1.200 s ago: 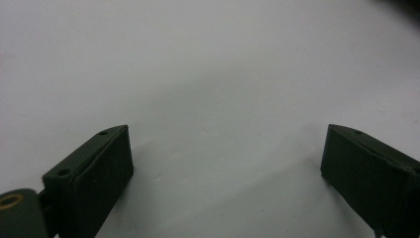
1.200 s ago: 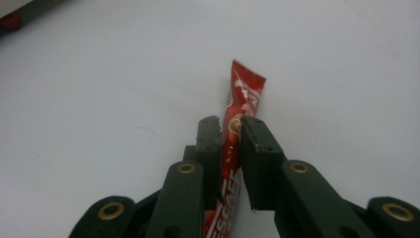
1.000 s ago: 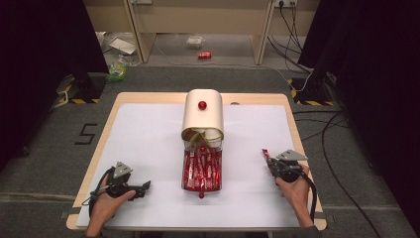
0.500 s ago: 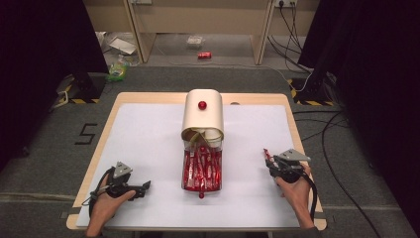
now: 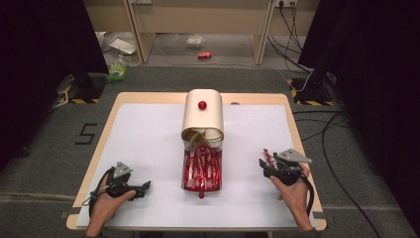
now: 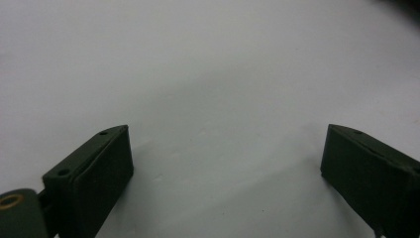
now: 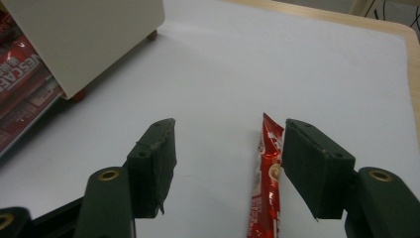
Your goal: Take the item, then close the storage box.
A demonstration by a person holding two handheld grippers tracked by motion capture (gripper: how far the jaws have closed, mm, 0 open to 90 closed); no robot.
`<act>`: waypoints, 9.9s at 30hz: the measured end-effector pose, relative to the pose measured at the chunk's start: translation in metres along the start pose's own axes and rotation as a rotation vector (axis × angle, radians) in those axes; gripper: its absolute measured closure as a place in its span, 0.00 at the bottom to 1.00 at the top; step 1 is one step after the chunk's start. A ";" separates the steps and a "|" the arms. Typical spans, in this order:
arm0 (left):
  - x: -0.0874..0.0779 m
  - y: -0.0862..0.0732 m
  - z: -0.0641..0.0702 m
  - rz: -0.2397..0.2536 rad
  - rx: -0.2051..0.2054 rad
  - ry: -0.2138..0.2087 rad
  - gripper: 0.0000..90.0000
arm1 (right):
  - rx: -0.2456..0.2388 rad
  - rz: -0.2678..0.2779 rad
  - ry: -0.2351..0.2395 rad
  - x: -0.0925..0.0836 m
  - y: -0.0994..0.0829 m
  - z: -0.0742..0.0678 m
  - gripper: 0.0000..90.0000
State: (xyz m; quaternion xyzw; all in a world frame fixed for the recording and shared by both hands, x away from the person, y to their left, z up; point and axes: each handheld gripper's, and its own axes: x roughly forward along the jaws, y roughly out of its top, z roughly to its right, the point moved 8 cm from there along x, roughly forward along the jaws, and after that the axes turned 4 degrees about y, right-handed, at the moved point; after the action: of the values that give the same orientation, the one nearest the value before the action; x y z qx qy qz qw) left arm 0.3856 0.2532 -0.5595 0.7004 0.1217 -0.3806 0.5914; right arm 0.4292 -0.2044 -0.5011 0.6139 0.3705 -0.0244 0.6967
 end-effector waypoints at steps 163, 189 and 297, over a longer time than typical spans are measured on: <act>0.000 0.000 0.000 0.000 0.001 0.002 0.06 | -0.210 -0.021 0.281 0.031 -0.016 -0.145 0.17; 0.000 0.000 0.000 -0.001 0.001 0.001 0.06 | -0.132 0.041 0.243 0.042 -0.002 -0.131 0.18; 0.000 0.000 0.000 0.000 0.000 0.000 0.06 | -0.084 0.110 0.131 0.080 0.028 -0.106 0.21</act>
State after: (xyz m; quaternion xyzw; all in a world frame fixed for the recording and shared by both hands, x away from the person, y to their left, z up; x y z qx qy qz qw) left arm 0.3856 0.2532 -0.5595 0.7005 0.1218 -0.3805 0.5913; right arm 0.4488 -0.0713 -0.5186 0.6038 0.3816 0.0699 0.6963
